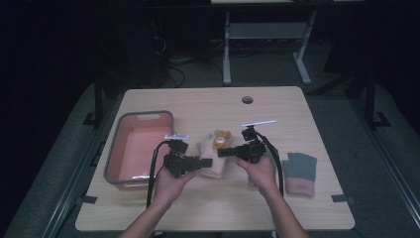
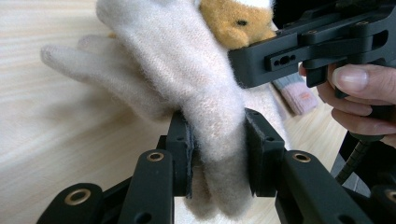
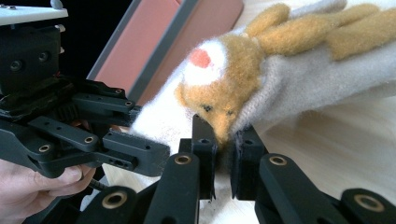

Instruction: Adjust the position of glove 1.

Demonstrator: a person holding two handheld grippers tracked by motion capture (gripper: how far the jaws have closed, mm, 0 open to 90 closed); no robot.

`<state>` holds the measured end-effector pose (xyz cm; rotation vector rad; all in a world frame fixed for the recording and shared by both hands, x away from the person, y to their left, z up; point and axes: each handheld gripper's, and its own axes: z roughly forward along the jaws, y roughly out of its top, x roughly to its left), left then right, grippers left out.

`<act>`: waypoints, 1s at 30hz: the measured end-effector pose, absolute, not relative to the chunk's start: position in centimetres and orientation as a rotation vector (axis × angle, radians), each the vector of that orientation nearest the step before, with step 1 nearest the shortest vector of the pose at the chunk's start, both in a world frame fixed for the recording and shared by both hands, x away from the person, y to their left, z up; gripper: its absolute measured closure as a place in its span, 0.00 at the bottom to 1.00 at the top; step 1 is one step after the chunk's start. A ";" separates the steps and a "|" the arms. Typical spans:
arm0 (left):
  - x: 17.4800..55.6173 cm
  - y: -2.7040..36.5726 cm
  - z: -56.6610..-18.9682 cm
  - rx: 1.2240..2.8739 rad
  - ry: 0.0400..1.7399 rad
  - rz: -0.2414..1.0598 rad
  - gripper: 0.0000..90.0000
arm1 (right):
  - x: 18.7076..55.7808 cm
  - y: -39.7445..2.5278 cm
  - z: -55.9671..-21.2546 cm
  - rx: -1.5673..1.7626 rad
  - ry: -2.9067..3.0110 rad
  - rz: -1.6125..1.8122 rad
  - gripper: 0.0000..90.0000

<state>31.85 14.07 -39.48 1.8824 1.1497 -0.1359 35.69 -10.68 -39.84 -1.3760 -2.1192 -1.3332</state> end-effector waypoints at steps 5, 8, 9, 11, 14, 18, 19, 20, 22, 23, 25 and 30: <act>32.2 14.7 -38.5 1.877 1.145 -0.128 0.74 | 36.1 -10.2 -39.1 -1.374 -2.116 -1.344 0.91; 32.6 15.2 -37.7 1.868 1.139 -0.125 0.74 | 36.4 -9.9 -38.4 -1.364 -2.114 -1.358 0.91; 32.6 15.3 -37.6 1.866 1.137 -0.119 0.74 | 36.5 -9.8 -38.2 -1.361 -2.118 -1.359 0.91; 32.7 15.4 -37.4 1.864 1.138 -0.119 0.74 | 36.7 -9.6 -37.8 -1.358 -2.119 -1.364 0.91; 33.0 15.7 -37.1 1.847 1.145 -0.125 0.74 | 36.9 -9.4 -37.5 -1.360 -2.114 -1.366 0.91; 33.3 16.0 -36.5 1.843 1.148 -0.122 0.74 | 37.4 -9.0 -36.9 -1.345 -2.127 -1.365 0.91; 33.4 16.1 -36.4 1.845 1.146 -0.118 0.74 | 37.5 -9.0 -36.8 -1.344 -2.126 -1.365 0.91; 33.4 16.2 -36.3 1.837 1.151 -0.124 0.74 | 37.6 -8.9 -36.7 -1.341 -2.126 -1.365 0.91; 33.6 16.4 -36.0 1.840 1.147 -0.123 0.74 | 37.7 -8.8 -36.5 -1.339 -2.121 -1.370 0.91; 33.6 16.4 -36.0 1.840 1.147 -0.123 0.74 | 37.7 -8.8 -36.5 -1.339 -2.121 -1.370 0.91; 33.7 16.5 -35.7 1.835 1.152 -0.121 0.74 | 38.0 -8.6 -36.2 -1.337 -2.123 -1.370 0.91; 33.9 16.7 -35.4 1.834 1.145 -0.117 0.74 | 38.1 -8.5 -35.8 -1.329 -2.130 -1.370 0.91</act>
